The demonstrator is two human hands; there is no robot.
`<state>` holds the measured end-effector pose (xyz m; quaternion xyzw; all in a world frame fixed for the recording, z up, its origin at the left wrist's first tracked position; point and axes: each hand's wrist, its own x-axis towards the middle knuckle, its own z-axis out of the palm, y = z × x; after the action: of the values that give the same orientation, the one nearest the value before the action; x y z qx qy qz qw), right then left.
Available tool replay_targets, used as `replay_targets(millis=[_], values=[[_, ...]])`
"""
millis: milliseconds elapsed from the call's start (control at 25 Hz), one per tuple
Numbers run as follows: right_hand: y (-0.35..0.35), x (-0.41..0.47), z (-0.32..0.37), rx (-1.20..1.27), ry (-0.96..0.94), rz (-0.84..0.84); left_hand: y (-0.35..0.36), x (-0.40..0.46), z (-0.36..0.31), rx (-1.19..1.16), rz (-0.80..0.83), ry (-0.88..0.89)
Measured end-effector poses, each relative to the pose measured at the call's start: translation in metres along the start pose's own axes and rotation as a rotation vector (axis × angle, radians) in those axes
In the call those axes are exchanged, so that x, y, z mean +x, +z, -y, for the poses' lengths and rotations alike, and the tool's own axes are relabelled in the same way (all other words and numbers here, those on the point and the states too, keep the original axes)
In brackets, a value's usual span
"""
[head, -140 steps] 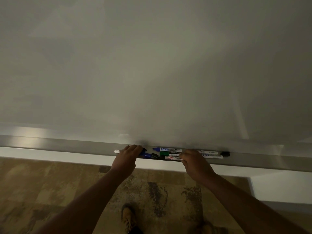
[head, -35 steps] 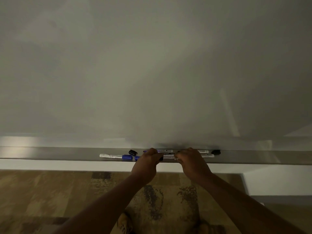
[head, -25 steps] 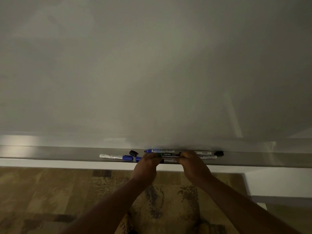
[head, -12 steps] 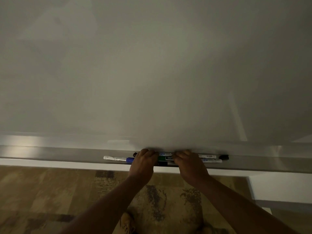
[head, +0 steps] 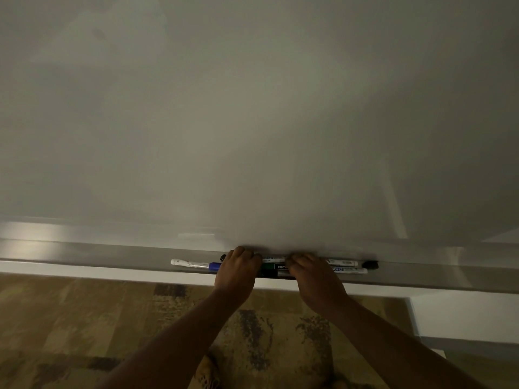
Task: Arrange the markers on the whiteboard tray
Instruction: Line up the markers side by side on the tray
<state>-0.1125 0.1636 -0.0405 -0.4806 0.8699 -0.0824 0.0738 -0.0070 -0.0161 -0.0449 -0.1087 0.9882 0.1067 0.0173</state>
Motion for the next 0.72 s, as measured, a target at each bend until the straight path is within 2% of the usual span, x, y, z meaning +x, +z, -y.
replay_targets(millis=[400, 560, 720], values=[[-0.002, 0.006, 0.021, 0.050, 0.034, -0.070, -0.009, -0.012, -0.005, -0.116, -0.135, 0.073], [-0.002, 0.013, 0.029, 0.025, 0.073, -0.088, -0.009, -0.013, -0.011, -0.149, -0.167, 0.116], [-0.005, 0.010, 0.026, -0.024, 0.037, -0.121, -0.013, -0.017, -0.010, -0.163, -0.195, 0.116]])
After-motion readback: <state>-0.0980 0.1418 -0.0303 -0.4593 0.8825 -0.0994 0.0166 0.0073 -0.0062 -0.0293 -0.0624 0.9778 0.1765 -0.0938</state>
